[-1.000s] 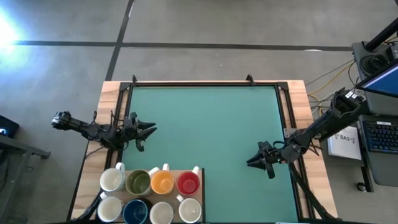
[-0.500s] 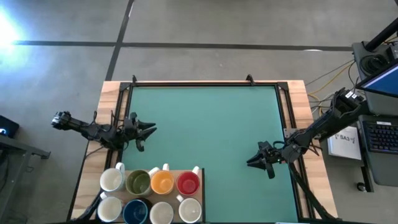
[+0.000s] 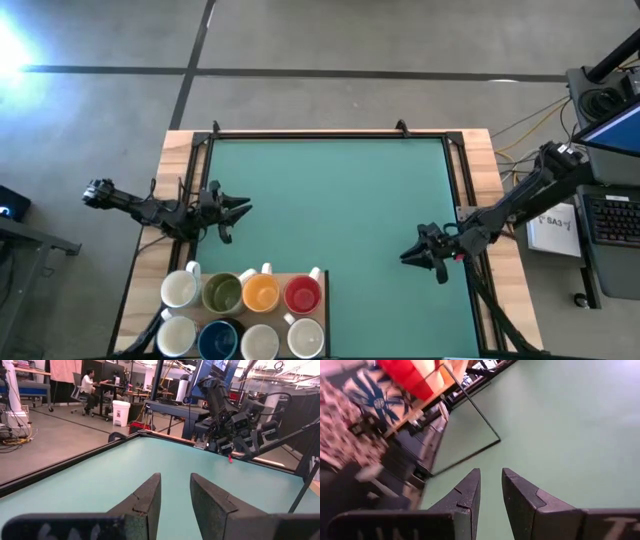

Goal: Place coffee mugs
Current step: Return to Home Position

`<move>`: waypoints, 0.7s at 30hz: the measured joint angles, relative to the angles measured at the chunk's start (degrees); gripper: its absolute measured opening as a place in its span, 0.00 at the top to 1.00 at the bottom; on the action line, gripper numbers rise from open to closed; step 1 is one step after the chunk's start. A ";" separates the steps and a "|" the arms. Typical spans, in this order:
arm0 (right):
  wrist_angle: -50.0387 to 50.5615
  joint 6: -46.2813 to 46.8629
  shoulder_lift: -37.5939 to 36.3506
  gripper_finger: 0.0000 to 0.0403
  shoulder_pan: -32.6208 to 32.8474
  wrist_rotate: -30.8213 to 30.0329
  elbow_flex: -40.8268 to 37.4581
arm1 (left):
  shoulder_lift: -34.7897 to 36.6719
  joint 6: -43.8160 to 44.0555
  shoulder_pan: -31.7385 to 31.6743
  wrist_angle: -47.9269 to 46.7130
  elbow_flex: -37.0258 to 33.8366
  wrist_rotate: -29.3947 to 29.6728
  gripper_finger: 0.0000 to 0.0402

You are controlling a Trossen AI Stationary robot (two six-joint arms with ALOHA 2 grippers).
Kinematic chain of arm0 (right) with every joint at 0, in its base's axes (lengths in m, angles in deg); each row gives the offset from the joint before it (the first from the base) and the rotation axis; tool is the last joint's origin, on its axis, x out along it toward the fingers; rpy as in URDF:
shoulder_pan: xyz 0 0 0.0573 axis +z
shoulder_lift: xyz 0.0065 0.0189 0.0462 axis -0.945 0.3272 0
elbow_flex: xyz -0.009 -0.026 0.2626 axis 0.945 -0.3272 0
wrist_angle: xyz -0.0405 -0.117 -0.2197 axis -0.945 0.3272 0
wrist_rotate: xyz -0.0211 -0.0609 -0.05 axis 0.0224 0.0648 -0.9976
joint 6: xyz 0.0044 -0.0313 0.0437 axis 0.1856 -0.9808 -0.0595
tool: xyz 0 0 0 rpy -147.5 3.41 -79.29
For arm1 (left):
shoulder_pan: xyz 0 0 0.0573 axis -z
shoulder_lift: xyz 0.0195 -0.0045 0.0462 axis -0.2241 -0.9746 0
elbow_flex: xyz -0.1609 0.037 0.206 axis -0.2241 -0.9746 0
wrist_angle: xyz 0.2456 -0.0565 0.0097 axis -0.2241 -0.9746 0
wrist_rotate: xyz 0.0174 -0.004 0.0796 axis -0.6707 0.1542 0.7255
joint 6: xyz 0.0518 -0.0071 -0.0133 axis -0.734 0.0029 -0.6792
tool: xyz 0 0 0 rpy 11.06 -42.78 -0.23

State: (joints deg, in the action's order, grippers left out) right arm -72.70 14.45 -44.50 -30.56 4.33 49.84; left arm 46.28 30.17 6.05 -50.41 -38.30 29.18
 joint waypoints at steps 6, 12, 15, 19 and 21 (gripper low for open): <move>6.35 -18.38 -10.92 0.83 -0.31 -0.84 0.00 | -0.02 0.00 0.00 0.02 0.02 -0.02 0.78; 2.47 -43.15 -18.90 0.83 -2.12 -4.81 -0.02 | -0.03 0.00 0.00 0.02 0.02 -0.04 0.78; 2.07 -50.19 -22.83 0.83 -3.68 -4.68 -0.02 | -0.09 0.00 0.00 0.02 0.02 -0.04 0.78; 2.02 -53.86 -26.88 0.83 -7.37 -4.75 -0.04 | -0.09 0.00 0.00 0.02 0.02 -0.06 0.78; 1.72 -53.97 -28.29 0.83 -9.95 -4.75 -0.04 | -0.09 0.00 0.00 0.02 0.02 -0.04 0.78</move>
State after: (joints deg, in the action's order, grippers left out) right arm -70.99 -39.52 -72.79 -40.51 -0.42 49.79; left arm 46.19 30.17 6.05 -50.38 -38.28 29.13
